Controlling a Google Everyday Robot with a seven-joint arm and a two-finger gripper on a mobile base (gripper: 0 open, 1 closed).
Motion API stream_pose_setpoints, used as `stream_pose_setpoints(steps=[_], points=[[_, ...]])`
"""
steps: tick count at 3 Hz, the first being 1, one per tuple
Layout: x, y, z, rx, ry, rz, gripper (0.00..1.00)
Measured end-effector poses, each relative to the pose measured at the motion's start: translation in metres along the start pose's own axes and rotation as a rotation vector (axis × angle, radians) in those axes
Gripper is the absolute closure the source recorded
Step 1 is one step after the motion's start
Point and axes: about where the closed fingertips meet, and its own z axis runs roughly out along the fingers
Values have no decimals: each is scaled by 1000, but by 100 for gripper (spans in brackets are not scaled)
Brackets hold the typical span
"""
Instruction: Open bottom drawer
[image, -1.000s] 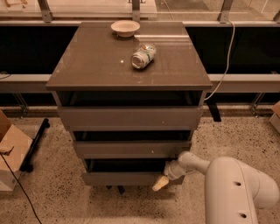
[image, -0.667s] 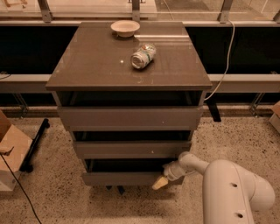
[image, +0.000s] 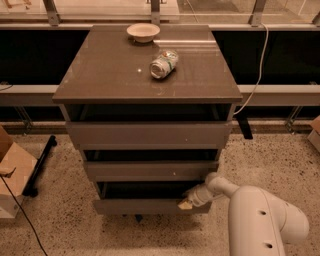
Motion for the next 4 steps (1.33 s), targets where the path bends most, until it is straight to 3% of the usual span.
stream_pose_setpoints(steps=[1, 2, 3, 4], points=[[0, 0, 0, 0, 0, 0, 89], [11, 20, -3, -17, 17, 23, 89], [20, 31, -16, -2, 23, 64, 66], [36, 62, -16, -32, 43, 116, 43]])
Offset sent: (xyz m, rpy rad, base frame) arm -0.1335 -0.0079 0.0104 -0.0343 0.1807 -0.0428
